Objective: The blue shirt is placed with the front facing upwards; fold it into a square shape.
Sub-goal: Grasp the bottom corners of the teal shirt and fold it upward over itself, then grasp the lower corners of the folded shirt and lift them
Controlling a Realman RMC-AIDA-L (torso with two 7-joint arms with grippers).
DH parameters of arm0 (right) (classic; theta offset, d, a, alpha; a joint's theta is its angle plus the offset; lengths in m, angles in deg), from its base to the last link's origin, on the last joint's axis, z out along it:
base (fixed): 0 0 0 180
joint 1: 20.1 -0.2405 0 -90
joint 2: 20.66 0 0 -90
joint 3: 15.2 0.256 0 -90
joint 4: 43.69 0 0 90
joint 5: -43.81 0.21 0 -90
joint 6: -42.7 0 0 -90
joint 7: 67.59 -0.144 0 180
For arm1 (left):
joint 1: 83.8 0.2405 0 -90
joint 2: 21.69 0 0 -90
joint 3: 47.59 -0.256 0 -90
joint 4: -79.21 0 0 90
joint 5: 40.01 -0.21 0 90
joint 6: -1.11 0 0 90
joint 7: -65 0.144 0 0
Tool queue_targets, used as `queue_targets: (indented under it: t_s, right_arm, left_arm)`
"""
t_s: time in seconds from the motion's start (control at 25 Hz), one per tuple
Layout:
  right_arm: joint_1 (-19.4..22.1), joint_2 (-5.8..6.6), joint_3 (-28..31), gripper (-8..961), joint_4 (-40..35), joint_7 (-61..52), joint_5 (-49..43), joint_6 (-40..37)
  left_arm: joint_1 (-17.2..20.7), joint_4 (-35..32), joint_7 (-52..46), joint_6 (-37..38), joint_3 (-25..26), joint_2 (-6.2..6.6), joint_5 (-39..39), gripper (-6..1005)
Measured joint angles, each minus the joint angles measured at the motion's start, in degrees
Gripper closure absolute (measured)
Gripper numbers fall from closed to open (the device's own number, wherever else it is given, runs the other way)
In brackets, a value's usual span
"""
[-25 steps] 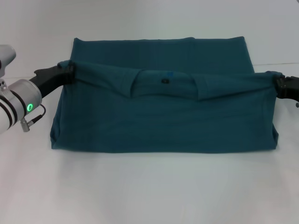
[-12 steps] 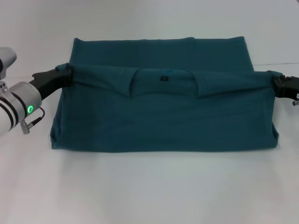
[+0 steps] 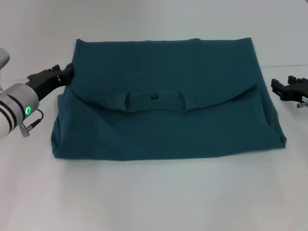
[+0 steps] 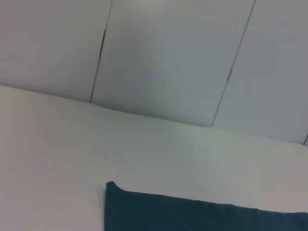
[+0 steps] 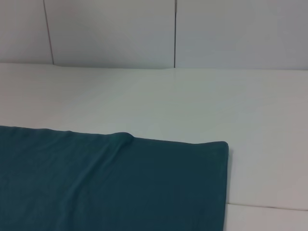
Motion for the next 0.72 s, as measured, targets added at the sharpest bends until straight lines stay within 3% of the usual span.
queue_targets:
  t_s: [0.12,0.44,0.64,0.72]
  right_arm:
    - [-0.1,-0.03,0.0,457,0.0,0.1,0.4,0.1]
    - [0.2,-0.06,0.0,355,-0.2,0.1,1.5,-0.1]
    - [1.1,-0.16,0.0,317,-0.8,-0.2,1.5,-2.5]
    - [1.5,-0.11,-0.1,268,-1.1,-0.2,1.5,-3.6]
  left_arm:
    - [0.2,0.0,0.0,0.0,-0.1,0.01,0.3,736]
    - [0.2,0.1,-0.3,0.0,-0.1,0.21,0.4,297]
    - [0.3,0.1,-1.0,0.4,-0.4,0.52,0.2,236]
    - [0.7,-0.3,-4.2,0.6,-3.4,1.06,-0.1,212]
